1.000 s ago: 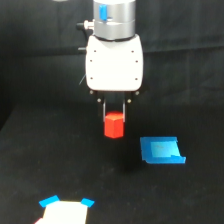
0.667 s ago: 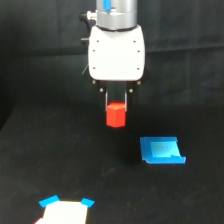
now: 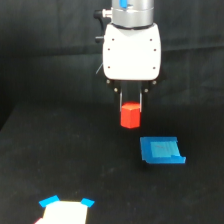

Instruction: Pick up the red object from the table

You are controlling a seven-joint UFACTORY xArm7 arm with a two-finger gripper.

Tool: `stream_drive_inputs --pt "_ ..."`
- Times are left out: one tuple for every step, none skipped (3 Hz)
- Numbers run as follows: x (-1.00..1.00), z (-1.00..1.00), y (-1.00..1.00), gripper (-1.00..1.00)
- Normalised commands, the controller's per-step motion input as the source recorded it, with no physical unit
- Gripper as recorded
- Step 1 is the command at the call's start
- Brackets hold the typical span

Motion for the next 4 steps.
stream_drive_inputs --pt "-0.23 0.02 1.00 -1.00" --pt "-0.05 0.21 1.00 -1.00" --pt "0.56 0.11 -0.56 -0.82" --pt "0.94 0.54 -0.61 -1.00"
